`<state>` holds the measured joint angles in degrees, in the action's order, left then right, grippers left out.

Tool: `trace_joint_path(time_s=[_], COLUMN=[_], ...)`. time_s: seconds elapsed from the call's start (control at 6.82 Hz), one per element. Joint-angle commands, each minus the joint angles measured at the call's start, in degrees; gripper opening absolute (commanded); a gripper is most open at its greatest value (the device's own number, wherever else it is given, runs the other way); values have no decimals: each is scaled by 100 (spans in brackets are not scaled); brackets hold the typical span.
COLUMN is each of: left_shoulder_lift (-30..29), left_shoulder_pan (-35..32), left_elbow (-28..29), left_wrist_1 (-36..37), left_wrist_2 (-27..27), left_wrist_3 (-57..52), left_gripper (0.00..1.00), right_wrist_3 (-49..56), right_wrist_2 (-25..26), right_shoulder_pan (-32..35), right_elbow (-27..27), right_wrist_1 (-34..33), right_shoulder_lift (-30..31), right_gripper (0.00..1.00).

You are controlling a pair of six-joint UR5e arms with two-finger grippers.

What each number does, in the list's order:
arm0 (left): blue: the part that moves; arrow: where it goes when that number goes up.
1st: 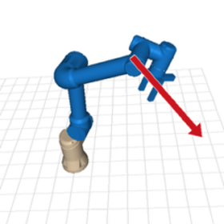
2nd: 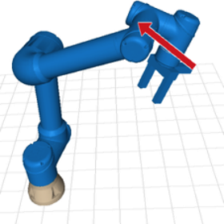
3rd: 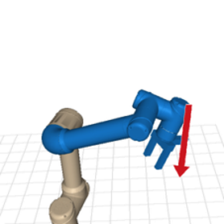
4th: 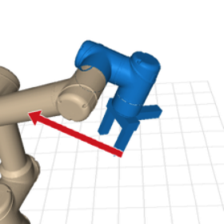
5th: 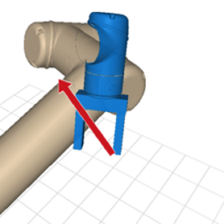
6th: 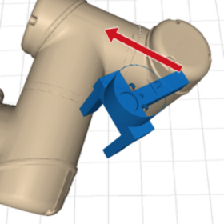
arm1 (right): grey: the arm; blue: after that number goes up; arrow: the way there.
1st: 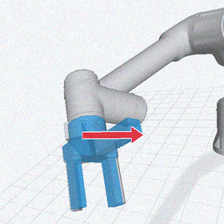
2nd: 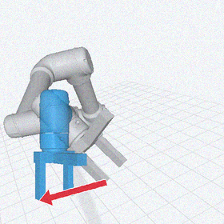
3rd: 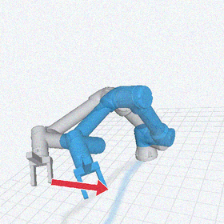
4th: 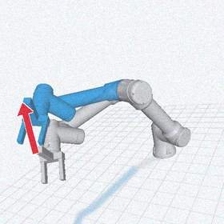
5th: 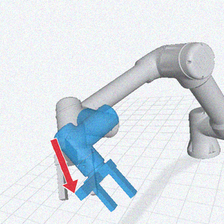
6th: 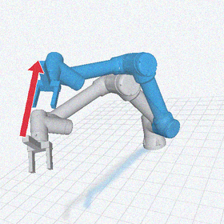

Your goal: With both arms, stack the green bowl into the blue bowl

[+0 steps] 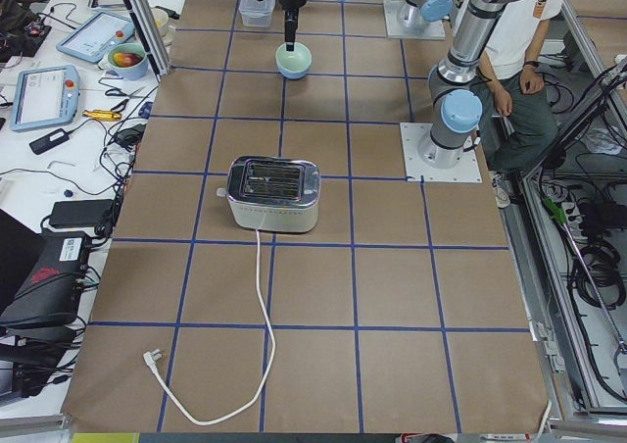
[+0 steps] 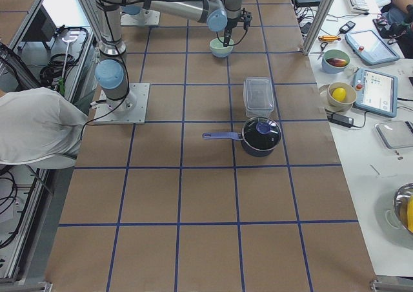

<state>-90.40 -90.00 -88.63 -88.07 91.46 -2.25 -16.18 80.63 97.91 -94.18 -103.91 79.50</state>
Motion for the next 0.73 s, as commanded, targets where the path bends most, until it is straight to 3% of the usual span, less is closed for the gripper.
trace_joint_path(time_s=[0.0,0.29,0.59], left_shoulder_lift=[5,5,5], left_shoulder_pan=[0,0,0], left_elbow=[3,-6,-14], left_wrist_1=[0,0,0], left_wrist_2=[-14,-14,-14], left_wrist_3=[14,32,32], left_gripper=[100,100,100], right_wrist_3=[168,326,1210], right_wrist_2=[381,461,1022], right_shoulder_pan=[-9,-18,-462], right_elbow=[871,1147,1156], right_wrist_1=[1386,1725,1734], right_shoulder_lift=[600,672,716], right_gripper=[86,86,86])
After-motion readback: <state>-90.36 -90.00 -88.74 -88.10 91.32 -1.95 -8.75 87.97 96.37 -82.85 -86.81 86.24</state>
